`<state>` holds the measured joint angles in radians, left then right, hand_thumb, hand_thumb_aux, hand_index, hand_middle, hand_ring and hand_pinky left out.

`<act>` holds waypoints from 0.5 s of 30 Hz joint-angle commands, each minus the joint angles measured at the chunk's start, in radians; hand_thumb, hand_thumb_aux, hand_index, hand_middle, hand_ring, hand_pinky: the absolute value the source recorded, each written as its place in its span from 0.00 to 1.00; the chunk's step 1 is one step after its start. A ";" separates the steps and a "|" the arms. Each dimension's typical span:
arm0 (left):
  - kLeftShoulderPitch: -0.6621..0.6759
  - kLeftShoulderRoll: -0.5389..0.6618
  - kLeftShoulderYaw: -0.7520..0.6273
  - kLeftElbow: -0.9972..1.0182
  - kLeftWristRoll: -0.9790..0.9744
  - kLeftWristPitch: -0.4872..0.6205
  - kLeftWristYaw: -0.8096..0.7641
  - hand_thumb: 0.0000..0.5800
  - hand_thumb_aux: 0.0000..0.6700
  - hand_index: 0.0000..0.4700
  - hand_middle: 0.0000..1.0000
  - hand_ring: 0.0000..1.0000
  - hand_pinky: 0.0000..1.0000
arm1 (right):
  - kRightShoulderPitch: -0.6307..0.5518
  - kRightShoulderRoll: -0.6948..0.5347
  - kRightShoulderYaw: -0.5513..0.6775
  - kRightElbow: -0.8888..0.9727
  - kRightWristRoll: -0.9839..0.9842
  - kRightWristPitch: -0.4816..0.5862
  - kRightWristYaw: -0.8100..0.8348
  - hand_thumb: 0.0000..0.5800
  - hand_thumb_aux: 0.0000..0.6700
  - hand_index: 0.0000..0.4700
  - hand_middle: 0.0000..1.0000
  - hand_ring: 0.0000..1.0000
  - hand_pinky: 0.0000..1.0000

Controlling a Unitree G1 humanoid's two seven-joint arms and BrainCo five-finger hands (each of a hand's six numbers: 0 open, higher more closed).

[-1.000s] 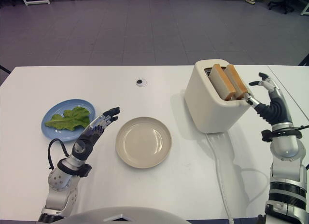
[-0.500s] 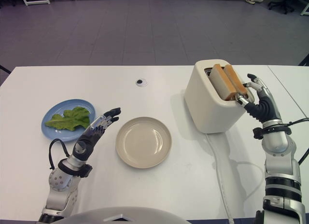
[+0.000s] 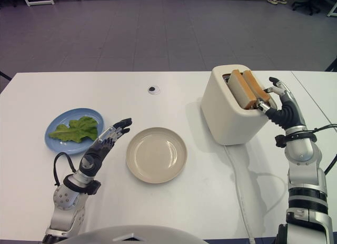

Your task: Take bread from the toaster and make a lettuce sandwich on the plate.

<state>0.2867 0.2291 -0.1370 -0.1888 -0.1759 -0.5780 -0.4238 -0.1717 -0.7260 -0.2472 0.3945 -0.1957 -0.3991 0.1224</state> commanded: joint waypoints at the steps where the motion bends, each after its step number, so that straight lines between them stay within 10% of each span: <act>1: 0.007 0.001 -0.002 -0.008 0.009 0.003 0.000 0.00 0.00 0.00 0.00 0.00 0.00 | 0.002 -0.001 0.037 0.028 -0.009 0.019 0.032 0.99 0.91 0.91 0.00 0.00 0.00; 15: 0.001 -0.009 -0.001 0.001 0.003 -0.003 0.003 0.00 0.00 0.00 0.00 0.00 0.00 | -0.147 -0.008 -0.100 -0.127 0.220 0.089 0.041 1.00 1.00 1.00 0.00 0.00 0.00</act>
<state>0.2897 0.2234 -0.1388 -0.1935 -0.1762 -0.5800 -0.4226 -0.2588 -0.7269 -0.3079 0.3282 -0.0662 -0.3487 0.1317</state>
